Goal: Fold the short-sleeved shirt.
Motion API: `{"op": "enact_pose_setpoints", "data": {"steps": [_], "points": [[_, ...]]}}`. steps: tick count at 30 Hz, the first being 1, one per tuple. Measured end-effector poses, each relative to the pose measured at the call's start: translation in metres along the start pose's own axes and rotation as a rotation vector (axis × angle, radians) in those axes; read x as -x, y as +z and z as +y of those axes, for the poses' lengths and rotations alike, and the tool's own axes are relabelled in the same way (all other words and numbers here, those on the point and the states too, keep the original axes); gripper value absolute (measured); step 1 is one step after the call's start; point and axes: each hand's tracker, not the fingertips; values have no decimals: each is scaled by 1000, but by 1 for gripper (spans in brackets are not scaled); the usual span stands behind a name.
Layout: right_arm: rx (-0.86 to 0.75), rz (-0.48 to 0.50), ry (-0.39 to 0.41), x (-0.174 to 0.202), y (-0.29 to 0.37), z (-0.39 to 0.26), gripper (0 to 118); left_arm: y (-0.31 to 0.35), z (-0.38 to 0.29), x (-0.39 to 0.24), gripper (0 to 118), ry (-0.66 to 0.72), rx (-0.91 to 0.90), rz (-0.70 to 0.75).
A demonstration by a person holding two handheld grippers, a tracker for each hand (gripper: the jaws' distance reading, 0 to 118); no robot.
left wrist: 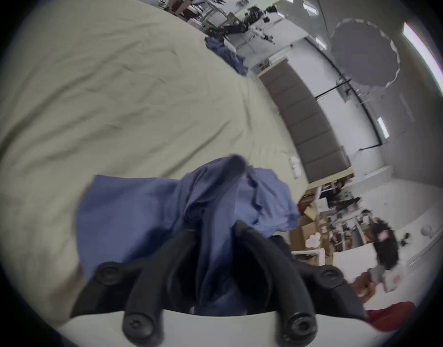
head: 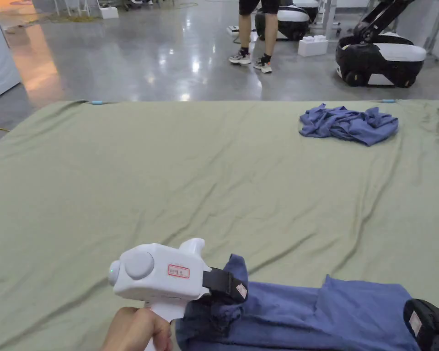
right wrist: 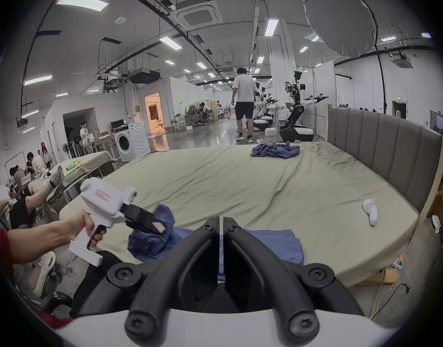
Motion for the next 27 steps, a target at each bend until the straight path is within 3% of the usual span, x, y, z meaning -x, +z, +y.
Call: {"op": "enact_pose_setpoints", "data": {"steps": [1,6,9,11,12,13,14,15,16,20,27], "points": [[4,-1,3,-2,0,0,5,-10,-1,1,85,-6,18,39],[10,-13,2,-8,2,-1,5,2,-6,-5,85,-44,-21,52],[16,-18,-11,-10,3,-2,5,55,-10,-9,85,-55,-277,41],[23,-13,-23,-11,3,-3,5,89,-19,-4,84,17,-465,100],[29,-11,-27,-11,3,-4,5,102,-27,0,76,47,-563,156],[32,-7,-29,-11,3,-5,5,102,-31,4,29,73,-582,205],[35,-4,-29,-11,2,-6,5,94,-28,6,0,65,-527,264],[41,-2,-28,-10,1,-8,5,80,-32,4,0,-7,-457,416],[47,2,-30,-9,0,-8,5,64,-37,3,0,-56,-428,467],[50,12,-34,-7,3,-8,5,9,-58,-9,0,-121,-317,456],[85,-18,-75,-22,3,-10,5,-37,-76,-70,0,-405,-286,666]]}}
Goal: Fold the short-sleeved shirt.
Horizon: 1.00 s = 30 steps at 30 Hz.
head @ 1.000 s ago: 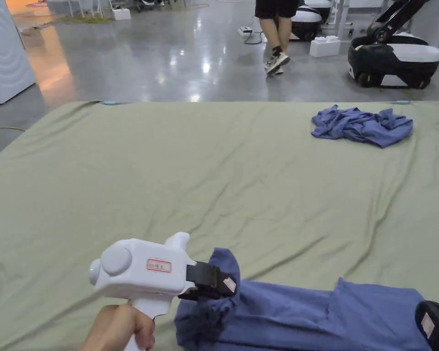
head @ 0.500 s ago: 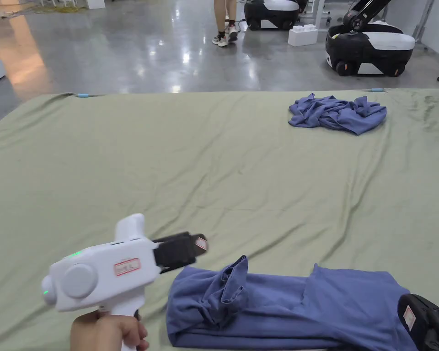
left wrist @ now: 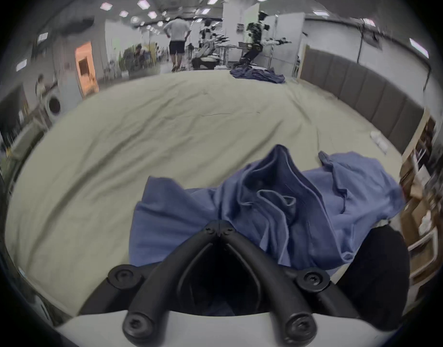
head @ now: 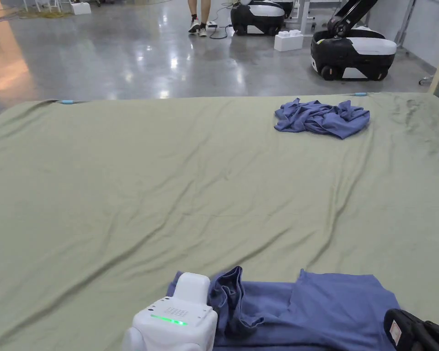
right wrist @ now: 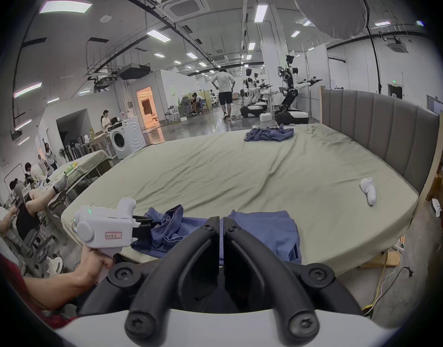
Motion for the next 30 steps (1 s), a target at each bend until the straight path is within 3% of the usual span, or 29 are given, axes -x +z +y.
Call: {"op": "enact_pose_setpoints", "data": {"steps": [2,5,8,12,14,18,19,23,28,30], "points": [[6,-4,-1,-3,2,-1,5,7,3,0,0,23,-40,-73],[22,-7,0,-5,4,-3,5,11,9,-7,0,-57,-101,38],[30,1,-8,-7,3,-5,5,-10,10,-23,0,-76,-20,-53],[31,-4,-11,-7,4,-6,5,-18,1,-64,0,-164,-16,-22],[30,-6,-14,-7,5,-6,5,-16,4,-82,0,-191,-34,-102],[28,-10,-8,-8,8,-5,5,-18,3,-110,0,-90,11,-350],[28,-11,-6,-8,9,-4,5,-15,5,-110,0,-99,2,-300],[22,-6,-8,-8,10,-2,5,7,22,-62,0,183,-15,-476],[-5,12,24,-1,2,4,5,104,59,58,0,359,-325,-486],[-28,17,35,3,-5,7,5,143,65,107,0,392,-435,-411]]}}
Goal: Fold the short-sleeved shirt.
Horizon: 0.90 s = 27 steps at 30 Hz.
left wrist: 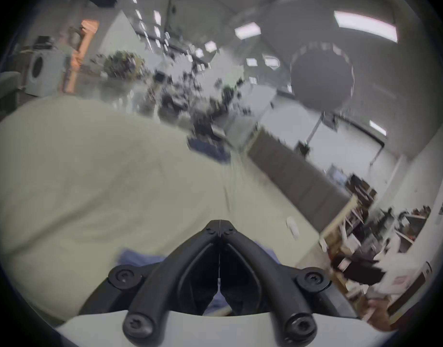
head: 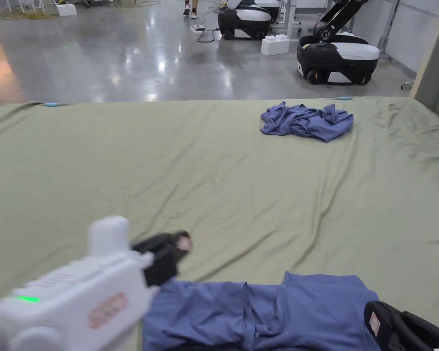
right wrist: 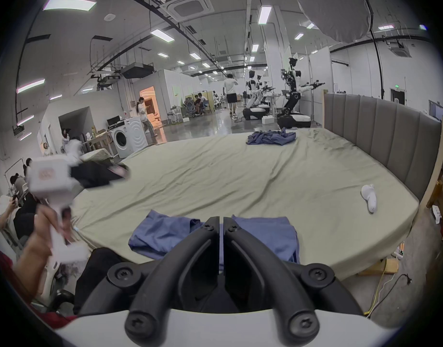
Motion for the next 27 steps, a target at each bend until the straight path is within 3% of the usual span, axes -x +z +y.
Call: {"op": "enact_pose_setpoints", "data": {"steps": [4,7,12,13,15,16,17,21,24,27], "points": [[-43,9,7,4,-19,7,5,68,40,39,0,-54,-116,115],[-44,24,8,9,-35,15,5,89,40,59,0,-59,-73,220],[-49,57,27,22,-42,23,5,81,37,70,0,37,0,151],[-43,67,34,25,-42,24,5,71,39,77,15,98,27,108],[-36,83,42,29,-40,24,5,40,36,105,101,300,106,-99],[-35,94,44,30,-38,23,5,13,24,124,118,387,174,-224],[-34,102,43,30,-37,23,5,-7,8,137,118,452,264,-291],[-22,122,28,32,-31,19,5,-90,-73,179,118,675,646,-251],[-15,119,31,32,-24,15,5,-120,-114,187,118,676,760,-121],[-7,106,52,33,-19,13,5,-121,-111,190,118,686,675,-195]]}}
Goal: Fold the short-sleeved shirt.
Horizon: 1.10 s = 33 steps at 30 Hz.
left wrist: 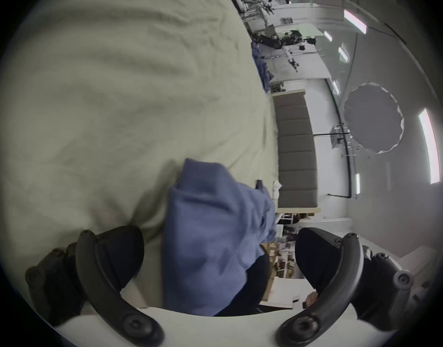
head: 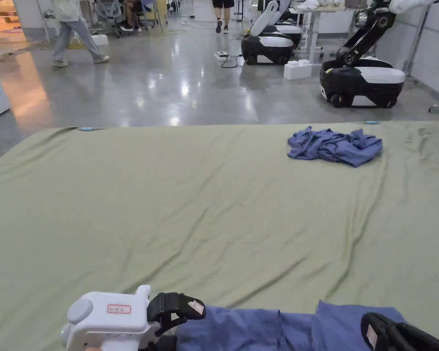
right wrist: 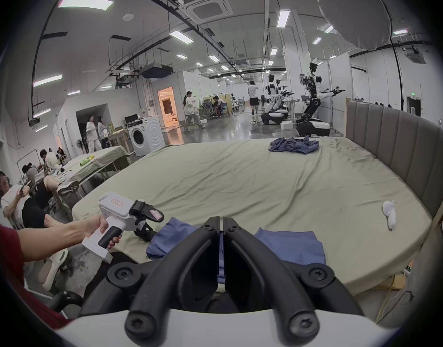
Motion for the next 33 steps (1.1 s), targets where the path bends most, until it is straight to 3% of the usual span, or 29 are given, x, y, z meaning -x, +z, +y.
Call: {"op": "enact_pose_setpoints", "data": {"steps": [2,3,4,5,7,8,11,15,20,22,24,27,33], "points": [[3,-2,2,-1,1,-1,5,-5,-2,1,118,61,28,-49],[9,-1,-3,-2,0,-1,5,-10,-3,2,102,65,42,-81],[11,0,-7,-2,-1,-1,5,-13,-3,5,27,60,44,-121],[11,0,-7,-3,-1,-2,5,-14,-3,9,11,71,33,-117],[17,-9,-5,-2,-1,-2,5,-12,-6,20,11,132,-51,-133],[19,-12,-5,-2,0,-2,5,-11,-5,28,11,198,-9,-137],[19,-16,-4,-3,5,0,5,16,0,31,11,116,-14,-77],[27,-35,23,-4,4,2,5,90,8,22,11,108,-78,-96],[29,-21,25,-1,-5,3,5,213,16,-13,10,19,-267,150],[35,-5,28,1,-10,2,5,242,15,-42,11,-54,-310,361],[39,2,32,4,-16,0,5,241,13,-62,11,-122,-298,451],[47,19,14,7,-19,0,5,212,9,-90,11,-135,-289,408],[51,28,27,8,-12,-2,5,86,7,-151,11,-275,-121,355]]}}
